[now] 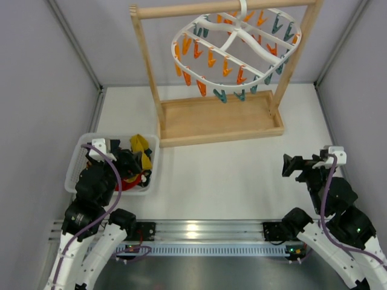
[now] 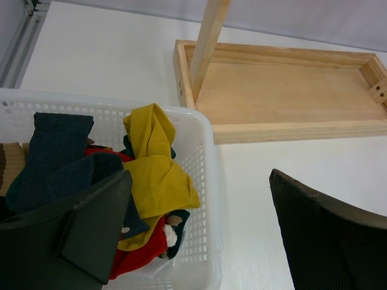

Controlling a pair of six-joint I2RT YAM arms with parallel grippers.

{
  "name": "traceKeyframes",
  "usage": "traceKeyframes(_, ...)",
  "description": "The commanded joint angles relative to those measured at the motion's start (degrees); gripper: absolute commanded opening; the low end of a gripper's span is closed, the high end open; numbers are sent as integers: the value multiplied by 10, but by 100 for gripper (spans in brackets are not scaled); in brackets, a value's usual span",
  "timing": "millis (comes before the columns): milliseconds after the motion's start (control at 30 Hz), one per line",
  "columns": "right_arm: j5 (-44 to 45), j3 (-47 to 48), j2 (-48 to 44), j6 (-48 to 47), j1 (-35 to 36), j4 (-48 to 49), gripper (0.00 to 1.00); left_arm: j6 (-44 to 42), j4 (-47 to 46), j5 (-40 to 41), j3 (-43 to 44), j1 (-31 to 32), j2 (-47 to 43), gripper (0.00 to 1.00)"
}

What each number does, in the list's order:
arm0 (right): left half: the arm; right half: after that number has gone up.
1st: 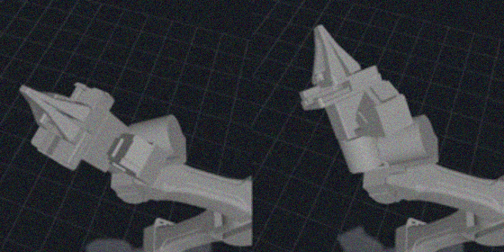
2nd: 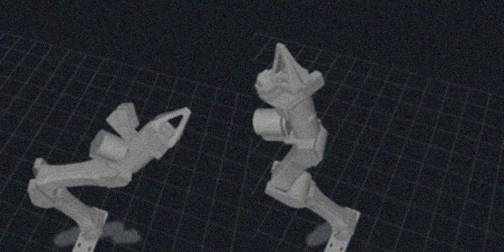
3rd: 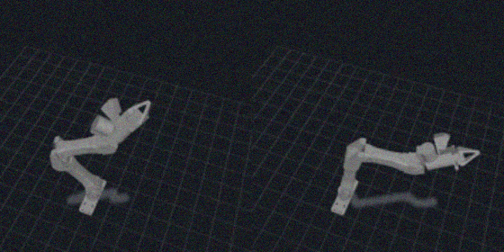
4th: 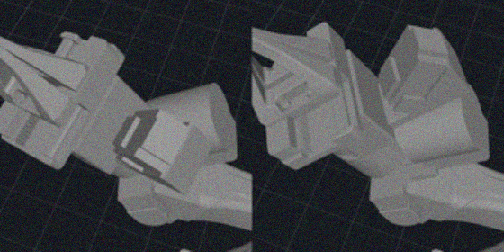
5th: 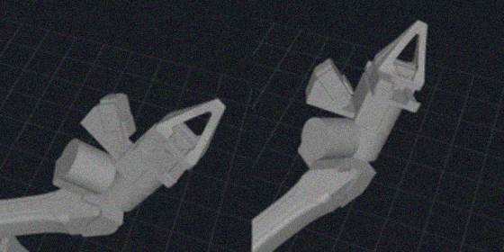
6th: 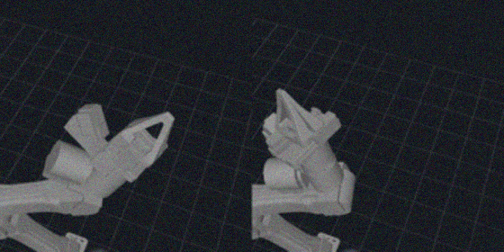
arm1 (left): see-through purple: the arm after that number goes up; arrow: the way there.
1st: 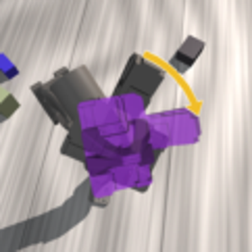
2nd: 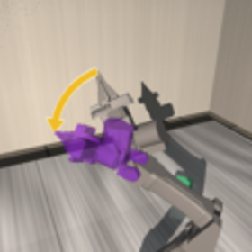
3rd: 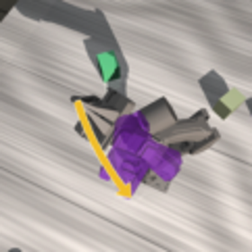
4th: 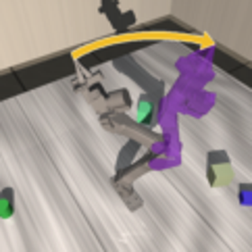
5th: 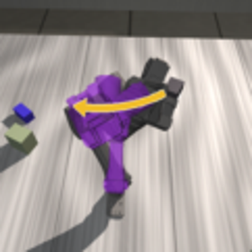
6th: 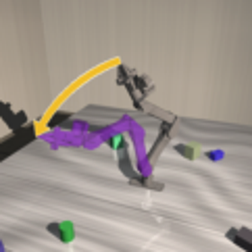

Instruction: Remove the socks clipped to the hanger

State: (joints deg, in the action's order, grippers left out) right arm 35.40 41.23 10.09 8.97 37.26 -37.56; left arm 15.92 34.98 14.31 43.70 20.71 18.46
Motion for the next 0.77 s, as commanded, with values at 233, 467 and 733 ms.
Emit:
traceKeyframes(233,-17,-3,1,-13,-4,4,99,9,-34,-1,-5,-3,3,99)
traceKeyframes(467,-17,-5,1,-10,-5,6,99,10,-33,1,-6,-2,4,99)
traceKeyframes(733,-28,-2,26,-9,-4,10,100,11,-33,2,-6,-2,0,99)
